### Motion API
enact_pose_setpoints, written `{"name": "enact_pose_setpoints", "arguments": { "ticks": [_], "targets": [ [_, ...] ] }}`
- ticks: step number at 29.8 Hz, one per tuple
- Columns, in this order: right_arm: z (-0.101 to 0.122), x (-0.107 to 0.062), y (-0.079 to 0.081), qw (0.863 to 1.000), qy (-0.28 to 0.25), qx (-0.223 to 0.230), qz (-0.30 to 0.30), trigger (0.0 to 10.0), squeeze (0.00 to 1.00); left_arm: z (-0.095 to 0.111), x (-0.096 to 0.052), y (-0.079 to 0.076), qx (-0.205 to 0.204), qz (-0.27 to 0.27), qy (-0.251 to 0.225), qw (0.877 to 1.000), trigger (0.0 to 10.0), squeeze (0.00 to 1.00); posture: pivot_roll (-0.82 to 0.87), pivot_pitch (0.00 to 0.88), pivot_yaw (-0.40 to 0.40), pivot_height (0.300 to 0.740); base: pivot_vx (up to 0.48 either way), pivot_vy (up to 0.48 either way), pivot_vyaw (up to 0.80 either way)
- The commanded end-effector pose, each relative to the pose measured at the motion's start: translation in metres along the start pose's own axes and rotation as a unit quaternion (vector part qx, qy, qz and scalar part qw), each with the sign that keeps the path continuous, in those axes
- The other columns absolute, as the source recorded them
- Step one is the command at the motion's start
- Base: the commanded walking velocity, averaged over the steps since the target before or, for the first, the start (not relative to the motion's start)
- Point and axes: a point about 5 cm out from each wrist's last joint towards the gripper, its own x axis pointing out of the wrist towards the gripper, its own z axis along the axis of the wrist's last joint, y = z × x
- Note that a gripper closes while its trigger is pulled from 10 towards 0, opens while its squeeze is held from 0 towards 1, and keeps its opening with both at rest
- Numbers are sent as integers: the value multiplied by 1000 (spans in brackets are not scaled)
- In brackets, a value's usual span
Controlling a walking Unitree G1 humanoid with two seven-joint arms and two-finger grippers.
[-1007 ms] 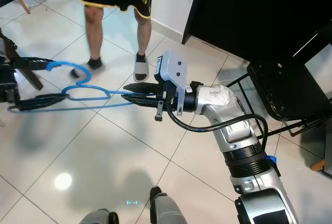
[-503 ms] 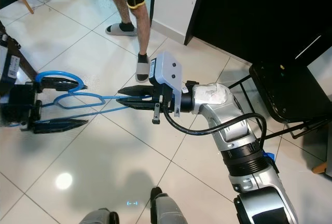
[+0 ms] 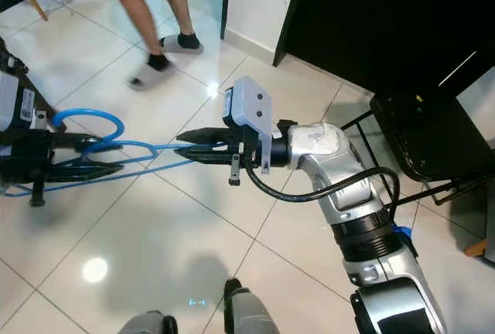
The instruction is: Hang hanger
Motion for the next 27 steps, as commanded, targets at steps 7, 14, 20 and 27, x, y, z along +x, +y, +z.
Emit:
{"name": "enact_pose_setpoints", "arguments": {
  "ticks": [7, 14, 20, 27],
  "targets": [
    [2, -2, -3, 1000, 6, -12, 0, 0, 0, -4, -1, -3, -2, -6, 12, 1000, 0, 0, 54, 159, 4, 740, 0, 0, 0],
    [2, -3, -4, 1000, 6, -12, -2, 0, 0, -4, -2, -1, 2, 0, 11, 1000, 0, 0, 53, 158, 4, 740, 0, 0, 0],
    [2, -3, -4, 1000, 6, -12, -4, 0, 0, -4, -1, 0, 6, 7, 10, 1000, 0, 0, 55, 158, 3, 740, 0, 0, 0],
    [5, 0, -8, 999, -10, -14, -31, 10000, 0, 1, 8, -1, -4, 41, -25, 999, 3216, 0, 55, 152, 1, 740, 0, 0, 0]
  ]
}}
